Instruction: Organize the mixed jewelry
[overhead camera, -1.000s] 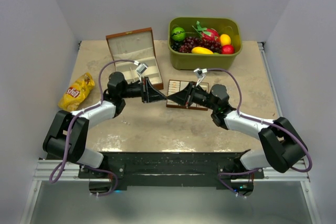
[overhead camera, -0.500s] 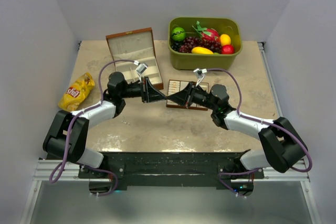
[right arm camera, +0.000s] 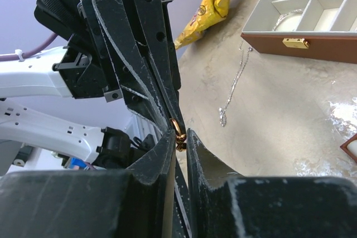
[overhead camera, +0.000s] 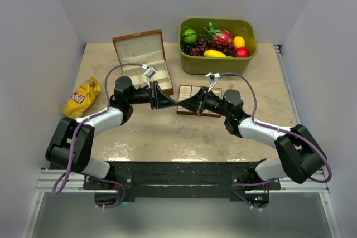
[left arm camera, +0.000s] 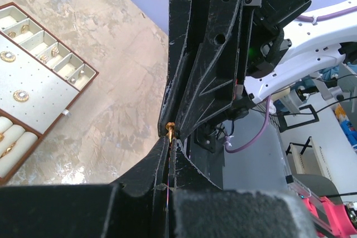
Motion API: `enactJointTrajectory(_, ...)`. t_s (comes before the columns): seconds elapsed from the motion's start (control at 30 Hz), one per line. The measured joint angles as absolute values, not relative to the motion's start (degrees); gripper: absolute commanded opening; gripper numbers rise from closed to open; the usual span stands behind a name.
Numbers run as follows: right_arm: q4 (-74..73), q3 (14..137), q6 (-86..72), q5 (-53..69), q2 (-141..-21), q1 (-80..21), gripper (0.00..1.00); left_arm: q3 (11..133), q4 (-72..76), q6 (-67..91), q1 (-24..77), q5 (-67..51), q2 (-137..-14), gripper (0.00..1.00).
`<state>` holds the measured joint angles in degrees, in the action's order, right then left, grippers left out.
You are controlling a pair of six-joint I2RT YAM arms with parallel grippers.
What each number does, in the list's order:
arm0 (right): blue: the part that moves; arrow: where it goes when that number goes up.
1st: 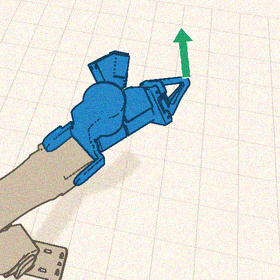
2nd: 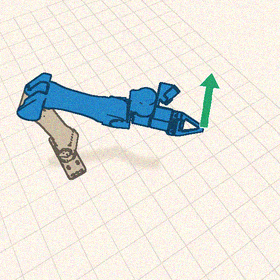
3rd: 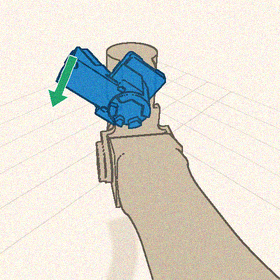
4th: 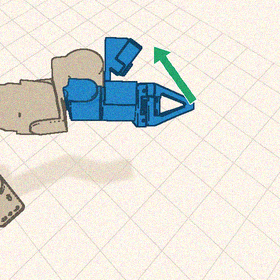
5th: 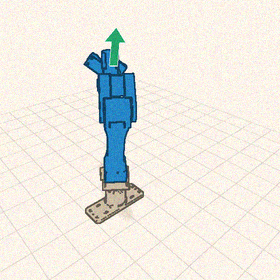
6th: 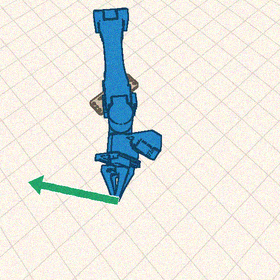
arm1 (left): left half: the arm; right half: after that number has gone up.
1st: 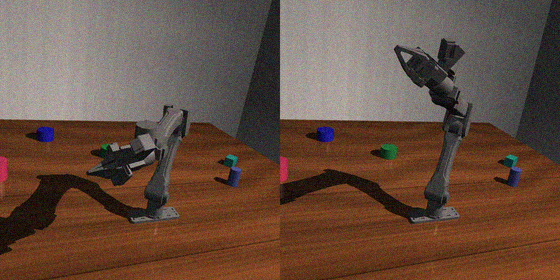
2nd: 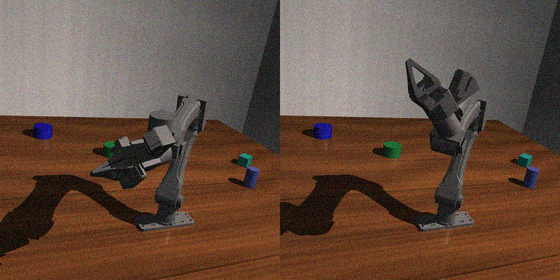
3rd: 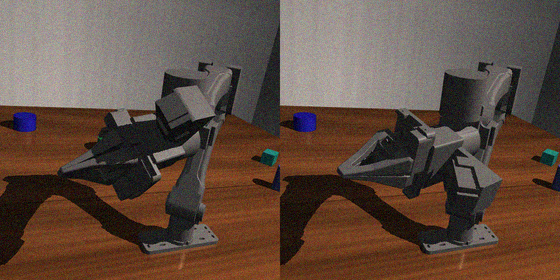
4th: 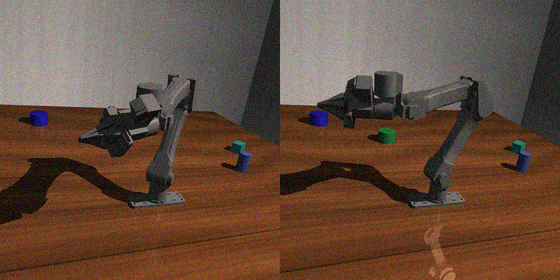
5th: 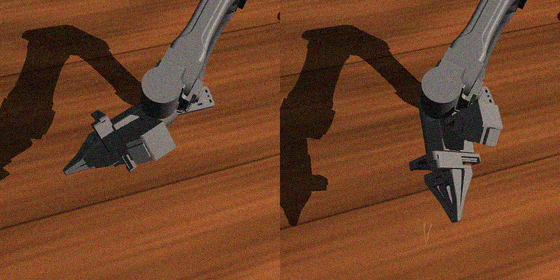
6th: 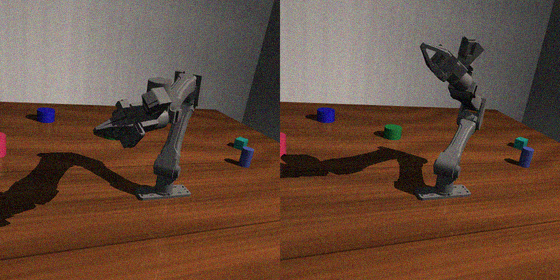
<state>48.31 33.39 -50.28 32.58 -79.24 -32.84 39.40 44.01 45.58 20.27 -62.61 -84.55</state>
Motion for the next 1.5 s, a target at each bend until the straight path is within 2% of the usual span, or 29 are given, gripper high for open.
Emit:
enactJointTrajectory(0.1, 48.3, 33.4, -50.3, 32.6, -79.2, -32.8, 0.10, 39.4, 44.1, 45.9, 20.3, -62.6, -84.6, 0.10)
enactJointTrajectory(0.13, 48.1, 33.4, -50.1, 32.5, -79.2, -32.8, 0.10, 39.4, 44.1, 45.9, 20.3, -62.6, -84.6, 0.18)
enactJointTrajectory(0.2, 47.5, 33.4, -49.6, 32.5, -79.2, -32.9, 0.10, 39.4, 44.0, 45.8, 20.3, -62.6, -84.6, 0.25)
enactJointTrajectory(0.23, 46.6, 33.5, -49.0, 32.4, -79.0, -33.0, 0.10, 39.4, 43.8, 45.7, 20.3, -62.4, -84.6, 0.33)
enactJointTrajectory(0.43, 36.1, 35.5, -42.9, 29.7, -76.4, -33.4, 0.09, 40.1, 35.1, 40.0, 20.0, -60.7, -83.5, 0.49)
enactJointTrajectory(0.5, 31.8, 36.7, -39.9, 28.0, -75.3, -33.4, 0.09, 40.9, 30.9, 37.6, 19.4, -59.6, -82.7, 0.51)
enactJointTrajectory(0.73, 14.5, 44.0, -28.2, 20.8, -74.2, -33.5, 0.09, 48.2, 8.0, 24.3, 16.0, -48.2, -76.5, 0.68)
enactJointTrajectory(1.0, -0.7, 54.8, -14.0, 10.3, -78.8, -35.6, 0.09, 52.7, -12.0, 11.3, 15.8, -28.6, -70.0, 0.75)
enactJointTrajectory(1.13, -5.5, 59.4, -8.3, 6.6, -84.0, -37.4, 0.08, 52.2, -15.5, 8.8, 15.8, -22.0, -67.6, 0.76)
enactJointTrajectory(1.27, -9.5, 63.4, -3.0, 3.8, -89.4, -38.3, 0.11, 49.7, -15.6, 7.7, 15.8, -18.0, -65.5, 0.76)
enactJointTrajectory(1.4, -12.9, 67.2, 2.3, 0.9, -93.8, -38.3, 0.02, 48.2, -16.1, 7.3, 15.8, -15.7, -65.3, 0.76)
enactJointTrajectory(1.5, -13.4, 68.7, 6.7, -0.3, -95.8, -38.3, 0.01, 48.0, -16.4, 6.8, 15.8, -14.8, -65.2, 0.76)
